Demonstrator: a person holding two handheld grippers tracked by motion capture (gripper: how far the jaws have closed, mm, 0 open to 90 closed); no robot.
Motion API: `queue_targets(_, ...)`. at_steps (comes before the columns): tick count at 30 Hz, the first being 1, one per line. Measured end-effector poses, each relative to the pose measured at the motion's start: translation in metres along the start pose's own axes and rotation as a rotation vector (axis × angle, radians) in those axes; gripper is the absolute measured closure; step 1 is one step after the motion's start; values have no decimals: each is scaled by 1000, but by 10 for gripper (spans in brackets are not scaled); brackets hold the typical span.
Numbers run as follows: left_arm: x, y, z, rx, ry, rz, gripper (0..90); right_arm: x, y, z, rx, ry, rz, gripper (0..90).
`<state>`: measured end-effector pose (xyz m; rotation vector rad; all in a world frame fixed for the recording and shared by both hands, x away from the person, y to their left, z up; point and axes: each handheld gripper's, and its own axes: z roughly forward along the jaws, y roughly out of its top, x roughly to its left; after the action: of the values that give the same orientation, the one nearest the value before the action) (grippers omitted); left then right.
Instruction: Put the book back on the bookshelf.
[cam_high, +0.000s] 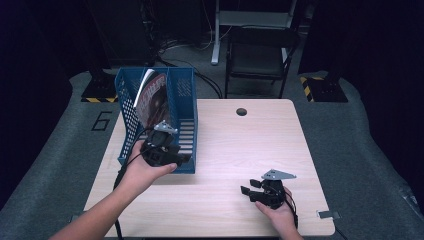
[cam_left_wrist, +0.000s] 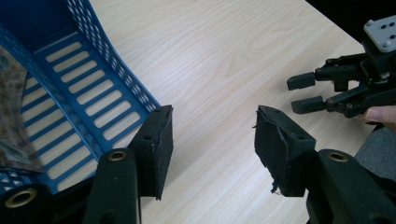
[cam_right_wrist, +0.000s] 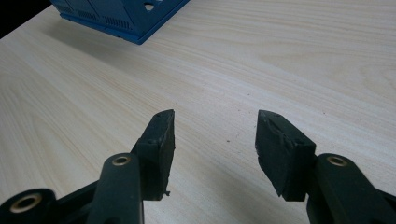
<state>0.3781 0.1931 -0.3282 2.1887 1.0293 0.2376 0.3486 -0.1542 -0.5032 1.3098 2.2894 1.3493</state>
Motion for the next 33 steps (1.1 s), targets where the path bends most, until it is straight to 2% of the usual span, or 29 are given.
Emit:
queue_targets(6, 2, -14, 8, -2, -3, -3, 464, 1, 0, 0, 2, -6, 7, 474)
queue_targets(8, 3, -20, 11, -5, -5, -14, 463, 0, 0, 0, 2, -4, 6, 474)
queue_targets(9, 3, -27, 15, -11, -16, -32, 463, 0, 0, 0, 2, -5, 6, 474)
queue_targets(11, 4, -33, 19, -12, -27, -38, 463, 0, 0, 0, 1, -4, 3, 474)
queue_targets(19, 4, -49, 28, 3, -12, -34, 463, 0, 0, -1, 2, -4, 5, 474)
queue_targets(26, 4, -64, 35, -7, -3, -27, 463, 0, 0, -2, 2, -8, 2, 474)
queue_targets(30, 2, -79, 44, -25, 9, -19, 463, -1, 0, -3, -1, -4, -3, 473)
queue_targets(33, 1, -84, 48, -26, 4, -19, 463, -1, 0, -3, -3, -4, -4, 473)
